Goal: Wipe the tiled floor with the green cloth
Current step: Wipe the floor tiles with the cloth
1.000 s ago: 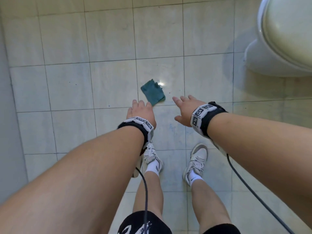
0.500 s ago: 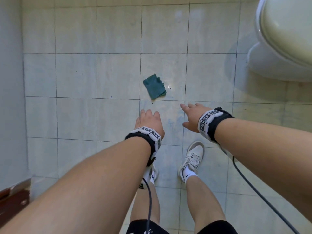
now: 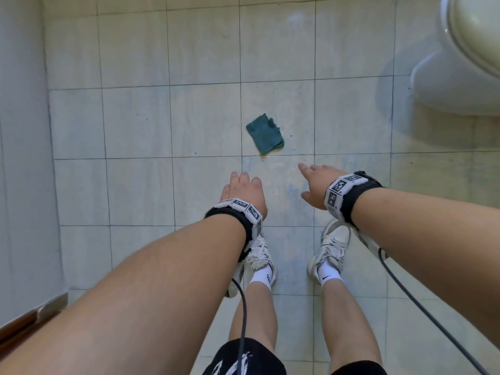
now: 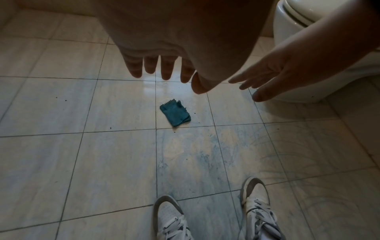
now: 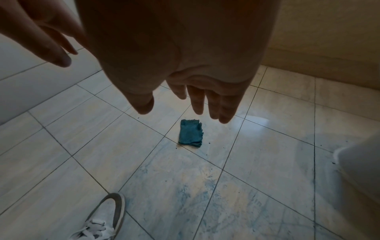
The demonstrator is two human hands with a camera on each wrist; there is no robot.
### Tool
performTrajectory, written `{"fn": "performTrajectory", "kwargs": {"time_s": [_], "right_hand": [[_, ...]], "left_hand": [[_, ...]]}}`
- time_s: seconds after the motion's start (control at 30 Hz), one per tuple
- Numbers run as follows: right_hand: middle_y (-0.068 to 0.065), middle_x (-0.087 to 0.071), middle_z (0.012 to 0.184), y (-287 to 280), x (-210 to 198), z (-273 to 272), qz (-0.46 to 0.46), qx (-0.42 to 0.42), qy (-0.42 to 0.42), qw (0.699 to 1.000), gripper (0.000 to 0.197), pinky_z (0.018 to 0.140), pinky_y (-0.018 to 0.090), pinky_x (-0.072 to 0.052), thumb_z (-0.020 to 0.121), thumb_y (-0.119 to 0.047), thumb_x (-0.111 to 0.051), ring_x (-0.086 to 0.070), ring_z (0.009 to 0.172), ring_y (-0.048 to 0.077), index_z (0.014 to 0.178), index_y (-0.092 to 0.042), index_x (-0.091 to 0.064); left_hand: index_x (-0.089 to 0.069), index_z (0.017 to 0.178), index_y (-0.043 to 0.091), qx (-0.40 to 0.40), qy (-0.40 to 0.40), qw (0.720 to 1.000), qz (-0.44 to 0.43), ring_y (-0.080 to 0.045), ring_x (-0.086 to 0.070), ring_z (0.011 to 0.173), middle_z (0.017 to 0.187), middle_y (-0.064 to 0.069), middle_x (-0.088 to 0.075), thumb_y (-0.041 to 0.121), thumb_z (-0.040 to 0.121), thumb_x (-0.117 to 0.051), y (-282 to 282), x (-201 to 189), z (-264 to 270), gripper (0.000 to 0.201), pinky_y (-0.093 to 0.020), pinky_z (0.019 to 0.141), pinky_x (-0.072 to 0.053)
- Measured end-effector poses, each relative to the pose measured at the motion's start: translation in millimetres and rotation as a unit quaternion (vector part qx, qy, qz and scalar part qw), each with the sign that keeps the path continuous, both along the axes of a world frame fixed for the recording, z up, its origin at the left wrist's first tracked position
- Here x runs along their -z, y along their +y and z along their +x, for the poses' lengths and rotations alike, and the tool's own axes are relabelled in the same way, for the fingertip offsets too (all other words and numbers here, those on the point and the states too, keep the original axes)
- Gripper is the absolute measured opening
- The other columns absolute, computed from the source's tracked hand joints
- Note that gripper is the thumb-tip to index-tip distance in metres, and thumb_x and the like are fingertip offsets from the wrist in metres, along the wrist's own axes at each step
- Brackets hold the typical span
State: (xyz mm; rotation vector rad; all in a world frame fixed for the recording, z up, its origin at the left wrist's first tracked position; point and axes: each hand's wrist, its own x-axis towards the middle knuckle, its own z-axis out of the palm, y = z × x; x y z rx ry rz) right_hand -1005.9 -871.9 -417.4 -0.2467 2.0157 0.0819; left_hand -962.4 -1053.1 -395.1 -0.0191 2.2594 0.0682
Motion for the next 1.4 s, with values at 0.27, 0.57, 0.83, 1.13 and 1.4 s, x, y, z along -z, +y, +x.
{"fn": "performTrajectory", "kwargs": {"time_s": [0.27, 0.57, 0.83, 1.13, 1.4], "right_hand": [[0.008, -0.027, 0.161, -17, 6, 30, -0.010, 0.007, 0.001, 1.000, 0.077, 0.112, 0.048, -0.037, 0.101, -0.040, -0.047, -0.032, 0.143, 0.031, 0.160, -0.022, 0.000], [0.009, -0.029, 0.160, 25, 0, 58, -0.023, -0.018, 0.020, 0.999, 0.077, 0.108, 0.046, -0.040, 0.101, -0.040, -0.048, -0.037, 0.141, 0.032, 0.160, -0.022, -0.002], [0.008, -0.033, 0.158, 51, 12, 69, -0.026, -0.031, 0.030, 0.999, 0.076, 0.108, 0.046, -0.041, 0.100, -0.039, -0.049, -0.038, 0.140, 0.032, 0.159, -0.021, -0.004], [0.009, -0.034, 0.157, 18, 16, 70, -0.014, -0.023, 0.026, 0.999, 0.076, 0.107, 0.044, -0.043, 0.100, -0.038, -0.048, -0.041, 0.137, 0.032, 0.159, -0.020, -0.004], [0.008, -0.038, 0.155, -10, 26, 58, -0.006, 0.000, 0.038, 0.999, 0.074, 0.102, 0.041, -0.045, 0.100, -0.035, -0.047, -0.047, 0.133, 0.033, 0.159, -0.021, -0.005]], "left_hand": [[-0.042, 0.137, 0.012, 0.028, -0.013, 0.999, -0.042, -0.032, -0.016, 0.146, 0.149, -0.012, -0.032, 0.010, 0.087, -0.043, -20, 15, 18, 0.050, -0.043, 0.113, -0.029], [-0.042, 0.139, 0.011, -0.009, -0.033, 0.998, -0.048, -0.032, -0.019, 0.145, 0.150, -0.012, -0.032, 0.017, 0.090, -0.048, 25, 6, 74, 0.049, -0.044, 0.111, -0.031], [-0.044, 0.133, 0.011, -0.049, -0.038, 0.998, -0.033, -0.031, -0.020, 0.143, 0.145, -0.011, -0.036, 0.010, 0.086, -0.043, 50, 12, 96, 0.047, -0.044, 0.111, -0.033], [-0.041, 0.138, 0.010, -0.033, -0.035, 0.999, 0.003, -0.031, -0.016, 0.147, 0.149, -0.010, -0.035, 0.010, 0.089, -0.044, 27, 13, 92, 0.048, -0.043, 0.112, -0.030], [-0.036, 0.144, 0.010, 0.004, -0.022, 1.000, 0.014, -0.030, -0.012, 0.150, 0.155, -0.009, -0.030, 0.011, 0.090, -0.045, -4, 31, 80, 0.055, -0.044, 0.117, -0.026]]}}
